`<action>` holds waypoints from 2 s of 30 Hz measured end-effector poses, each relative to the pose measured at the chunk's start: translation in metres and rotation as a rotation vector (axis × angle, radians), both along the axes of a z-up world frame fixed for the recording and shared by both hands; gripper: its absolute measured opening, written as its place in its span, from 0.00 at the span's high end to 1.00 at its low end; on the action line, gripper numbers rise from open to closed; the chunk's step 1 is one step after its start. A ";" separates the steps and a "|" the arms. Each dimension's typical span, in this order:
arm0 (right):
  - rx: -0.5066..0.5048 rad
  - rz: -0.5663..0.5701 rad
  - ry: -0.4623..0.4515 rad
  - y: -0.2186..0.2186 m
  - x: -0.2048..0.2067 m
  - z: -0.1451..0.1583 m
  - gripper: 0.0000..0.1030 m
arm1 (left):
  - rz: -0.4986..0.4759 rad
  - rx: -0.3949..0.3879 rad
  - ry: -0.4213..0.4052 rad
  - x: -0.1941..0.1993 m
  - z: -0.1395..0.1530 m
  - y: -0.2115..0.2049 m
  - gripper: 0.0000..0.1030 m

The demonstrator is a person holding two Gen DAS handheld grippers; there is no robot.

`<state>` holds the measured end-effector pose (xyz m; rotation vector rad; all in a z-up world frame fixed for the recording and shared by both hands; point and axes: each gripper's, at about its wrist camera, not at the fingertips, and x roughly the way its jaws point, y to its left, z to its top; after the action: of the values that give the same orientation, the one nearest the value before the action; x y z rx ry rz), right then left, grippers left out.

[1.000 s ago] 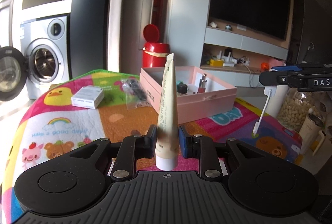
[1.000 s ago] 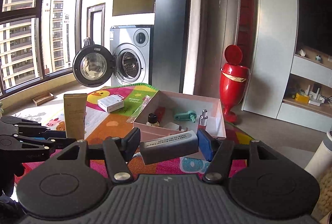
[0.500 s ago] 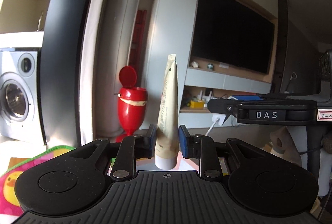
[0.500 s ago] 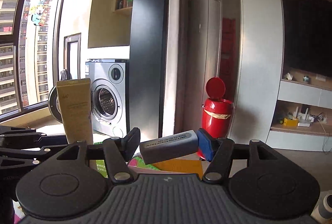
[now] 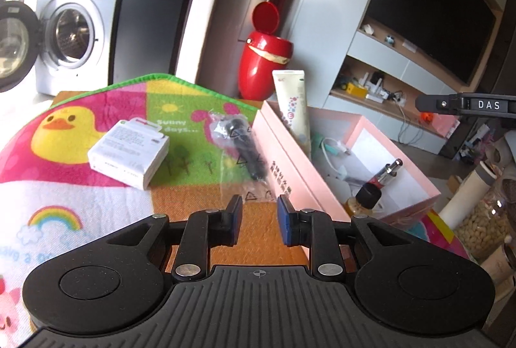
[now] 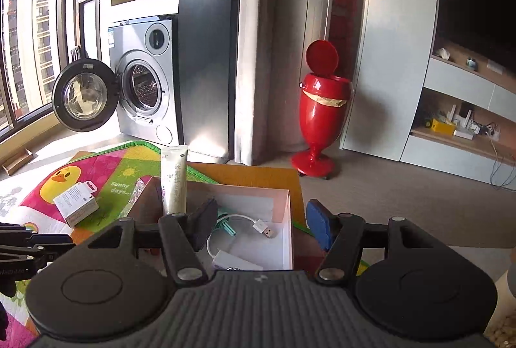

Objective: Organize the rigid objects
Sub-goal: 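Grasp the white packaging box with the left tool while the right tool reaches the plastic bag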

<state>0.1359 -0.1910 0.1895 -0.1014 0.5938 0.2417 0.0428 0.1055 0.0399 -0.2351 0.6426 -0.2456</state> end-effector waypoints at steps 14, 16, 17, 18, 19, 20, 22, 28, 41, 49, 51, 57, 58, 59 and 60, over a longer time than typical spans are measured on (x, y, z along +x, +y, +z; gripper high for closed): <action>-0.124 0.110 0.312 0.197 0.119 -0.047 0.51 | 0.114 -0.086 0.044 -0.063 -0.019 0.067 0.75; -0.296 0.105 0.294 0.228 0.134 -0.070 0.59 | 0.124 -0.102 0.043 -0.069 -0.021 0.074 0.75; -0.363 0.103 0.282 0.239 0.139 -0.080 0.62 | 0.129 -0.106 0.043 -0.071 -0.022 0.078 0.75; -0.414 0.101 0.275 0.246 0.142 -0.088 0.68 | 0.134 -0.109 0.043 -0.073 -0.023 0.081 0.75; -0.471 0.099 0.280 0.254 0.146 -0.098 0.75 | 0.142 -0.110 0.045 -0.076 -0.024 0.085 0.75; -0.495 0.102 0.296 0.257 0.148 -0.103 0.81 | 0.152 -0.109 0.048 -0.078 -0.025 0.089 0.75; -0.503 0.124 0.315 0.260 0.142 -0.108 0.86 | 0.178 -0.107 0.059 -0.079 -0.029 0.097 0.75; -0.493 0.261 0.354 0.258 0.091 -0.104 0.86 | 0.236 -0.129 0.076 -0.072 -0.030 0.107 0.75; -0.230 0.483 0.302 0.194 -0.056 -0.086 0.66 | 0.136 0.156 -0.071 0.021 0.008 0.072 0.74; -0.124 0.379 0.081 0.134 -0.108 -0.090 0.46 | 0.051 0.342 0.013 0.080 -0.012 0.033 0.72; -0.105 0.343 0.060 0.117 -0.113 -0.093 0.44 | 0.030 0.373 -0.003 0.080 -0.015 0.024 0.63; -0.032 0.259 0.109 0.077 -0.111 -0.111 0.42 | -0.028 0.394 0.005 0.081 -0.020 0.008 0.27; -0.010 0.246 0.128 0.073 -0.110 -0.117 0.42 | -0.038 0.401 0.006 0.083 -0.021 0.004 0.25; 0.006 0.239 0.139 0.071 -0.109 -0.120 0.41 | -0.044 0.407 0.006 0.083 -0.021 0.002 0.22; 0.025 0.233 0.142 0.065 -0.113 -0.122 0.41 | -0.048 0.409 0.004 0.083 -0.021 0.002 0.22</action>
<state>0.0228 -0.1256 0.0677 -0.1300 0.7204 0.4853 0.1254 0.1073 0.0190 0.1729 0.6884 -0.1546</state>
